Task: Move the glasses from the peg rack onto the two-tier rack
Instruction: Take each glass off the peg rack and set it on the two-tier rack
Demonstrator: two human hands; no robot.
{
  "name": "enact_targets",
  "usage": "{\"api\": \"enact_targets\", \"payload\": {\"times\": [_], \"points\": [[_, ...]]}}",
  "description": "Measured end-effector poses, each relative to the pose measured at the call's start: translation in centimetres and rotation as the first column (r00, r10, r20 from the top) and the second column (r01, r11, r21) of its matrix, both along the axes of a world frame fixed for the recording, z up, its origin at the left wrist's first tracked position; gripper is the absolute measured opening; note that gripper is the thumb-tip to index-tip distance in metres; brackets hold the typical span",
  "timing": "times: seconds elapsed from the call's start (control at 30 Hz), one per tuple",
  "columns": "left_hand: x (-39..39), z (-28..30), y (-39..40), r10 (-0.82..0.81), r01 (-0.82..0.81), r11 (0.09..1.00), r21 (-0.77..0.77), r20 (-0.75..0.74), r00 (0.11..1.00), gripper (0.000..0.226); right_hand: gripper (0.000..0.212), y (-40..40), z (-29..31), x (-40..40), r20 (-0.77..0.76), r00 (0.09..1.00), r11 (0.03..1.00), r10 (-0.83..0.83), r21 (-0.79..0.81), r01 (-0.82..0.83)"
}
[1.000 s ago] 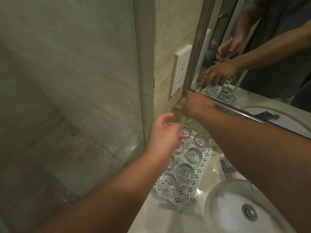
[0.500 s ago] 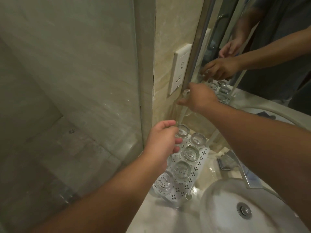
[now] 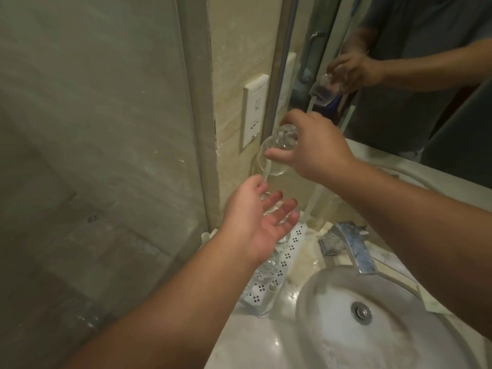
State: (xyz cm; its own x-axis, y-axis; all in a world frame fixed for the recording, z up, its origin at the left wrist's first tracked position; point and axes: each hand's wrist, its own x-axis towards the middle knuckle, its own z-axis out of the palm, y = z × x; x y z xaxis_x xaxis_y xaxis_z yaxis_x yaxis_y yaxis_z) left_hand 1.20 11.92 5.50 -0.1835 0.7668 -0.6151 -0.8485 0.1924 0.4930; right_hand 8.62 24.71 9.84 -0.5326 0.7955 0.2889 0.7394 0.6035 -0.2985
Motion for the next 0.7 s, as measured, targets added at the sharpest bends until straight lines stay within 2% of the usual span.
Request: {"api": "enact_targets", "payload": {"times": [0.1,0.27,0.43,0.6,0.7], "points": [[0.9,0.2,0.1,-0.077,0.077,0.997,0.007,0.043,0.996,0.050,0.061,-2.9,0.3,2.1,-0.009,0.999,0.998,0.034,0.055,-0.034],[2.5,0.3,-0.4,-0.159,0.156,0.987,0.033,0.112,0.981,0.078,0.063,-7.3,0.0,5.5,0.001,0.997,0.979,0.071,0.191,-0.070],[4.9,1.0,-1.9,-0.321,0.312,0.947,0.078,0.231,0.918,0.103,0.059,-10.7,-1.0,9.2,-0.101,0.987,0.956,0.128,0.277,-0.095],[6.6,1.7,-3.4,-0.435,0.434,0.900,0.046,0.191,0.880,0.095,0.056,-13.1,-2.5,13.2,-0.212,0.969,0.954,0.127,0.292,-0.062],[7.9,2.3,-3.6,-0.431,0.429,0.903,0.036,0.049,0.901,0.086,0.059,-14.0,-3.3,14.9,-0.338,0.939,0.973,0.064,0.230,0.016]]}}
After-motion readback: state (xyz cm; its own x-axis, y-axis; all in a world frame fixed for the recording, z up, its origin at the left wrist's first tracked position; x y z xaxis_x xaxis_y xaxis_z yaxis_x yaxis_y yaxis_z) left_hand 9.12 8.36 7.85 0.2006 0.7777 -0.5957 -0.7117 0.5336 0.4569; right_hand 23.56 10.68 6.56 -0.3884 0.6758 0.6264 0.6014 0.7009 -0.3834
